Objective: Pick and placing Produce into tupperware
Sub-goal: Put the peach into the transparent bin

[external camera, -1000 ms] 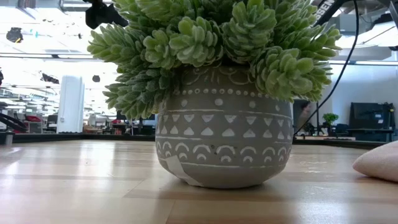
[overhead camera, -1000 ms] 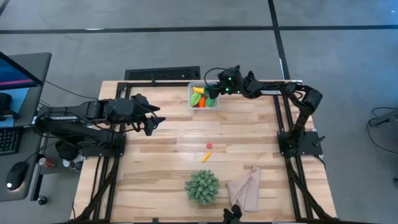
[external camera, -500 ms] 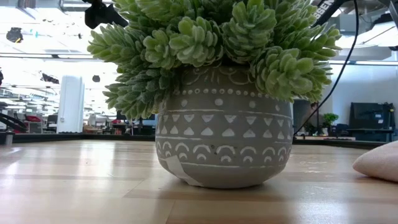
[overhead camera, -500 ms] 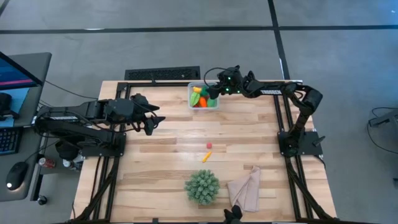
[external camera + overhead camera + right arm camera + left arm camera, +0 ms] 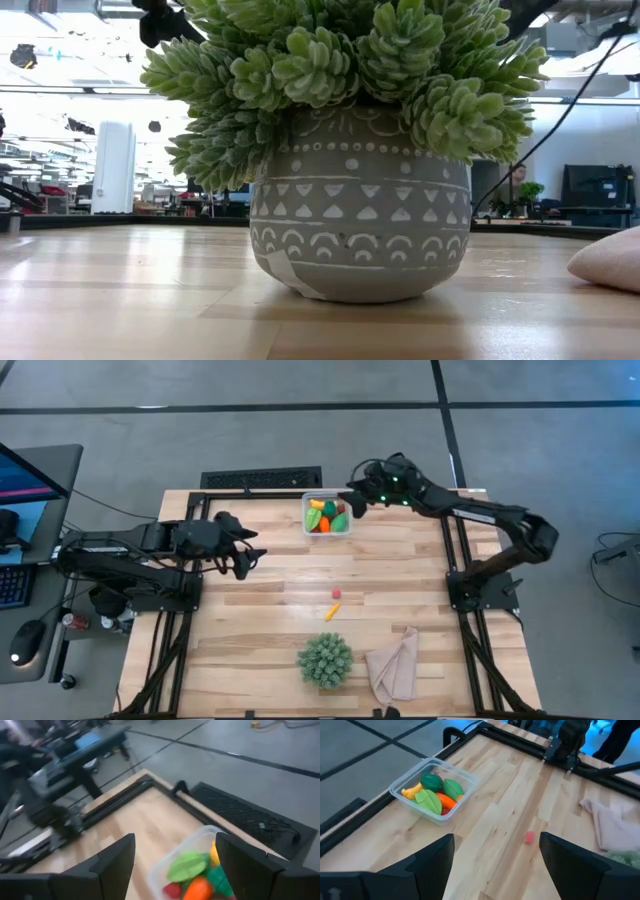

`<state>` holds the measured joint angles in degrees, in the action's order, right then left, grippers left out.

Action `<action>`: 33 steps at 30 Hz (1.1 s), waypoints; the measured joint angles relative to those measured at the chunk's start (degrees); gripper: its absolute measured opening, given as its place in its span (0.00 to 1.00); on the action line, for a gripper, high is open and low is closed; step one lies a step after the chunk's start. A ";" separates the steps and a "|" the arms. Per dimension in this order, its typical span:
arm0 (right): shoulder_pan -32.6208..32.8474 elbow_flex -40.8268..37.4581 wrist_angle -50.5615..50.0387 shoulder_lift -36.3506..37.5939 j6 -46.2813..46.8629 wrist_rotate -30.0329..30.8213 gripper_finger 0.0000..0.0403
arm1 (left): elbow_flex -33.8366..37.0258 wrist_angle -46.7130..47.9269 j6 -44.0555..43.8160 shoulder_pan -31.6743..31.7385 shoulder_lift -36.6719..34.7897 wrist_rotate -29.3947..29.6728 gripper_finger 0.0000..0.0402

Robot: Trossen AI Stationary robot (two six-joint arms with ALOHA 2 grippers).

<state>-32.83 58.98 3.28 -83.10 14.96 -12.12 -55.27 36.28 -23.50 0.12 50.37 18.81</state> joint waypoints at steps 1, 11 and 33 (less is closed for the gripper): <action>0.63 0.00 -1.43 1.50 -0.73 -0.02 0.67 | 0.00 -0.32 0.54 0.00 0.62 0.09 0.71; 9.35 0.00 -12.97 11.60 -3.50 -0.04 0.67 | 0.02 -4.95 9.40 0.02 7.51 -0.28 0.71; 29.31 -0.02 -21.95 19.55 3.64 3.81 0.67 | -0.02 -13.56 38.52 3.40 23.15 -11.76 0.71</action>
<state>-3.52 58.96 -18.66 -63.55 18.61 -8.31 -55.29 22.72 15.02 3.52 73.52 7.05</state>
